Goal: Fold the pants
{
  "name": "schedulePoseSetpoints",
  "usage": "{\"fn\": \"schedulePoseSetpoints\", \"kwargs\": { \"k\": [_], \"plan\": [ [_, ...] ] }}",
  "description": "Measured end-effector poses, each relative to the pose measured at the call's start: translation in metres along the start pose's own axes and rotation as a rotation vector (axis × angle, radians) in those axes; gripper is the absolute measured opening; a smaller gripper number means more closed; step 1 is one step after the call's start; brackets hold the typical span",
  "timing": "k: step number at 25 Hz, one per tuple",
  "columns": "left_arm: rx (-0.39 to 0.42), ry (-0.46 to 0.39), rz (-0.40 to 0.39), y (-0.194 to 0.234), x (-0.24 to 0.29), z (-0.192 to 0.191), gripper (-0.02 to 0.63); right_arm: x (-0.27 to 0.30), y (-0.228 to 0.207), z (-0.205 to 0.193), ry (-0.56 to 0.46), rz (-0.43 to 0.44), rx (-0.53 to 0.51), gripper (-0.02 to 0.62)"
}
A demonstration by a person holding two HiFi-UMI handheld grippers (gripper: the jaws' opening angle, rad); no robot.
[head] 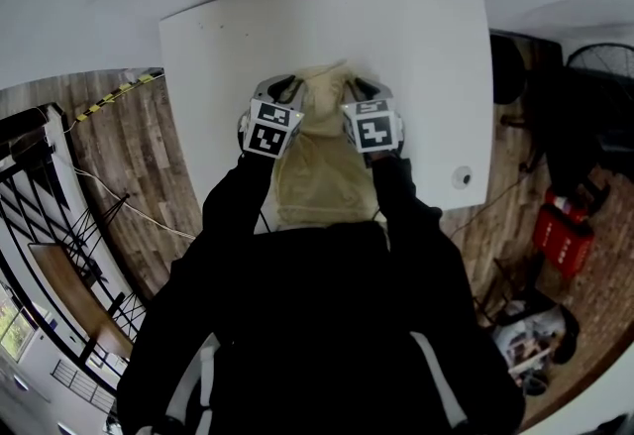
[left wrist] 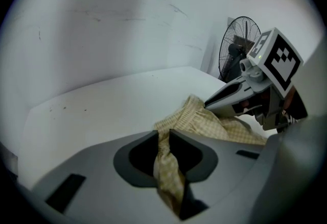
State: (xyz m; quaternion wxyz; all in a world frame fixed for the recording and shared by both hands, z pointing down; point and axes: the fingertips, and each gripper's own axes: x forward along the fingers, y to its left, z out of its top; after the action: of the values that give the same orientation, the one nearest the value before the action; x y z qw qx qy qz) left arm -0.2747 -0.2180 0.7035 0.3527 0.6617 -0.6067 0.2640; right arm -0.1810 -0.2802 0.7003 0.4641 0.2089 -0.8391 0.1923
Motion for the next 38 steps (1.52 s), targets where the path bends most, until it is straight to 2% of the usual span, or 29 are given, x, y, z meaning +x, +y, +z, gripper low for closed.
{"fn": "schedulePoseSetpoints", "kwargs": {
  "k": [5,8,13,19,27,38],
  "plan": [
    [-0.042,0.007,-0.015,0.001,0.001,0.000,0.040,0.000,-0.002,0.001,-0.005,-0.010,-0.009,0.060],
    [-0.070,-0.007,-0.016,0.001,0.000,-0.001,0.028,-0.005,-0.003,0.001,-0.027,-0.023,-0.010,0.029],
    [-0.087,-0.067,-0.012,0.001,-0.018,0.010,0.025,-0.021,-0.001,0.007,-0.086,-0.036,-0.007,0.023],
    [-0.015,-0.138,-0.011,-0.009,-0.049,0.025,0.025,-0.048,0.005,0.018,-0.158,-0.070,-0.006,0.023],
    [0.072,-0.234,-0.038,-0.033,-0.100,0.040,0.025,-0.099,0.017,0.012,-0.253,-0.142,0.001,0.023],
    [0.228,-0.392,-0.106,-0.083,-0.178,0.030,0.025,-0.170,0.049,-0.029,-0.373,-0.225,0.047,0.023]
  ]
}}
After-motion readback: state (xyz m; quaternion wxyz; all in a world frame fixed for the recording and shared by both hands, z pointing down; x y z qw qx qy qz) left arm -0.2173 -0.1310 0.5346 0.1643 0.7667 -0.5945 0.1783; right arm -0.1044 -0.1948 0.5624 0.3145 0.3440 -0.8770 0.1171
